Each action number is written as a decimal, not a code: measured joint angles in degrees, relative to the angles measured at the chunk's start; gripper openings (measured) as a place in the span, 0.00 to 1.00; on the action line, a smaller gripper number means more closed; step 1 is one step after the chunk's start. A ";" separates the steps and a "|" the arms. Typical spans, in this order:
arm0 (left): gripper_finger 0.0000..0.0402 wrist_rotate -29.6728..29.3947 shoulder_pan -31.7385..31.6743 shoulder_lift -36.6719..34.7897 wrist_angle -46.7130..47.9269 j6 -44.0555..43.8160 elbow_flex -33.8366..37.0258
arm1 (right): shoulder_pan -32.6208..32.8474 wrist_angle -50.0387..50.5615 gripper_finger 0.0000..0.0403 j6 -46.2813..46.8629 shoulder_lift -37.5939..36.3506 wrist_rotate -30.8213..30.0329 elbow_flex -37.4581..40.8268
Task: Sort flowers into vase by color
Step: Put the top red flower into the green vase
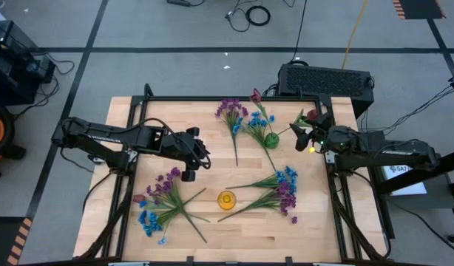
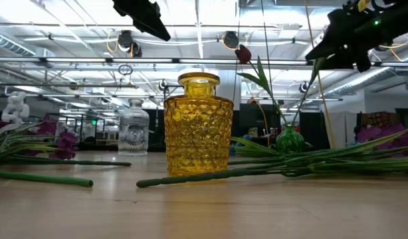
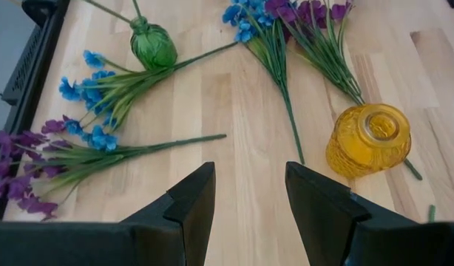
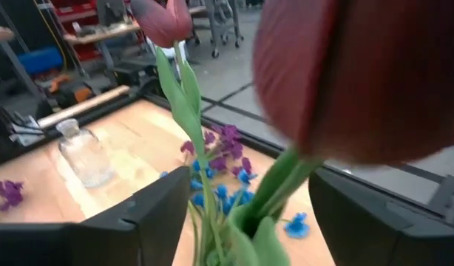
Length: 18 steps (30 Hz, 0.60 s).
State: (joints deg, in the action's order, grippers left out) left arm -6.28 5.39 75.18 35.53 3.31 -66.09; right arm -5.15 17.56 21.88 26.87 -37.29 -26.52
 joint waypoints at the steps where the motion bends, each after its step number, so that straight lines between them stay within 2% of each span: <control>1: 0.43 0.00 0.00 0.04 -0.26 0.02 0.13 | 0.00 1.54 0.68 0.14 -0.02 -0.03 -0.65; 7: 0.43 0.00 0.00 1.42 -2.32 -1.56 0.20 | 0.21 8.15 0.69 2.36 -0.43 1.51 -2.00; 18: 0.43 0.02 2.12 6.67 0.05 -12.70 0.21 | 5.02 15.70 0.64 10.65 -1.22 2.19 -2.14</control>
State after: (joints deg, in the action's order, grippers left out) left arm -6.27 7.51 81.85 35.58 -9.39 -65.88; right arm -0.13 33.26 32.53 25.65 -35.10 -28.67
